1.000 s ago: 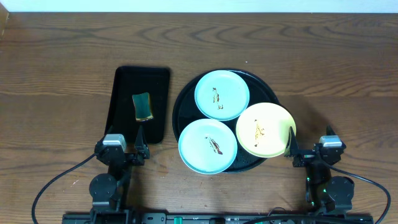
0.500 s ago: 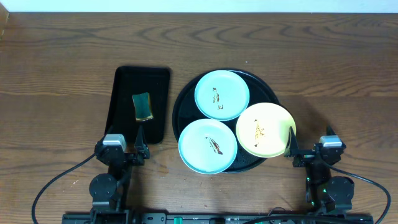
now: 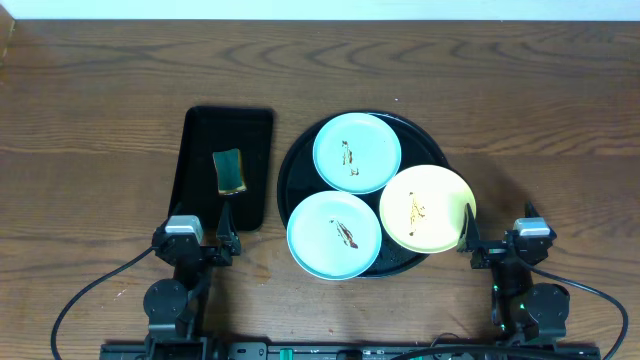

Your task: Clean dirty plates on tray and stack at the side

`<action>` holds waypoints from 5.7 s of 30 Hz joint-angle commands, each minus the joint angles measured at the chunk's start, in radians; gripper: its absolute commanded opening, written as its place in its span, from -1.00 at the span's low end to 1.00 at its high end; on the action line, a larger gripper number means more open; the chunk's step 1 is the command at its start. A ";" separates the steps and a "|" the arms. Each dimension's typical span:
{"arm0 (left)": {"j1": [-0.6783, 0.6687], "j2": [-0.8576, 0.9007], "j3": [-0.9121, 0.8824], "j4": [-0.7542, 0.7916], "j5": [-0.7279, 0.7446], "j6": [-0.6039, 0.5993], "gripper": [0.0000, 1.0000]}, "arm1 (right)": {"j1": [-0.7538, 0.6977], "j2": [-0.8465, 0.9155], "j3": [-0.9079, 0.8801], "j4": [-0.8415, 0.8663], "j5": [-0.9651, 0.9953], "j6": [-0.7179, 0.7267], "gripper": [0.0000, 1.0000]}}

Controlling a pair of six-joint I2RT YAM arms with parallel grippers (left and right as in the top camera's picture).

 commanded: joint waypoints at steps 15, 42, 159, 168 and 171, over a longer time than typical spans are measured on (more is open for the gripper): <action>0.005 -0.006 -0.011 -0.040 0.017 0.016 0.62 | -0.016 -0.002 -0.001 -0.004 -0.004 -0.018 0.99; 0.005 0.260 0.134 -0.082 0.017 -0.041 0.62 | -0.016 0.128 0.031 -0.004 -0.008 0.132 0.99; -0.045 1.715 1.036 -0.502 -0.062 -0.044 -0.85 | -0.042 0.957 0.843 -0.685 -0.049 0.132 0.98; -0.045 1.582 1.036 -0.568 -0.045 -0.045 -0.85 | -0.119 1.080 0.843 -0.727 -0.060 0.132 0.34; -0.044 1.571 1.036 -0.590 -0.045 -0.045 -0.85 | -0.119 1.148 0.843 -0.731 -0.060 0.132 0.19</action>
